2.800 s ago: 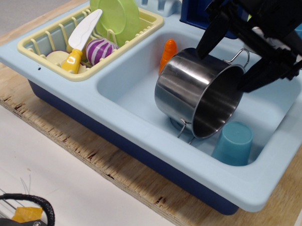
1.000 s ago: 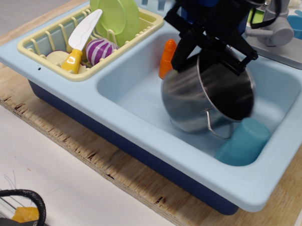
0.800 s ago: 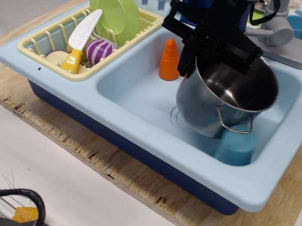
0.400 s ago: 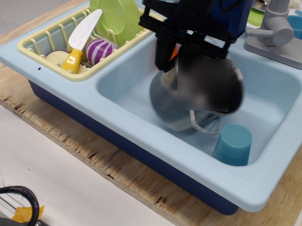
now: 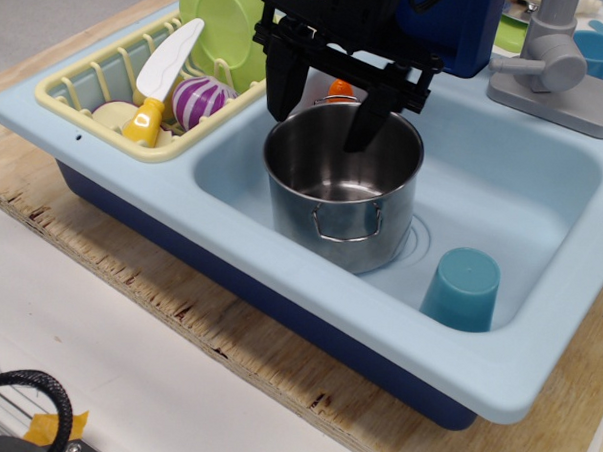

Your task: Flip pot upright which is in sink

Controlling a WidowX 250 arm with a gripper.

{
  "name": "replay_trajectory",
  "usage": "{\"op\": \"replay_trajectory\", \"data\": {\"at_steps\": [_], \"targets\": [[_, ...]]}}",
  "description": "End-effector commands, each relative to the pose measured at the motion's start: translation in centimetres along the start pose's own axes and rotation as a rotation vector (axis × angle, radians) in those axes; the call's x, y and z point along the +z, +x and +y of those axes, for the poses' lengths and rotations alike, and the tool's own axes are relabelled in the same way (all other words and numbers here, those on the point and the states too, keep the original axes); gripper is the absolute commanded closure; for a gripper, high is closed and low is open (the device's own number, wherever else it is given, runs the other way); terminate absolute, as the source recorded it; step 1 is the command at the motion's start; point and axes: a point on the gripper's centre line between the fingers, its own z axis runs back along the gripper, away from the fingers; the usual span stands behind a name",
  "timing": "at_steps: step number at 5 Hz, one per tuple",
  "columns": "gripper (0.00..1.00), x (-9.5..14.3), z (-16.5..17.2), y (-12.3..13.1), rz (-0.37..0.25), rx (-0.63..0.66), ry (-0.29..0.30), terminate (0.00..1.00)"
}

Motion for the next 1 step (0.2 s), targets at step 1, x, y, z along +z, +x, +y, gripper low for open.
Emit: {"op": "replay_trajectory", "data": {"at_steps": [1], "targets": [[0.0, 1.24, 0.22, 0.11, -0.044, 0.008, -0.011, 1.0]]}}
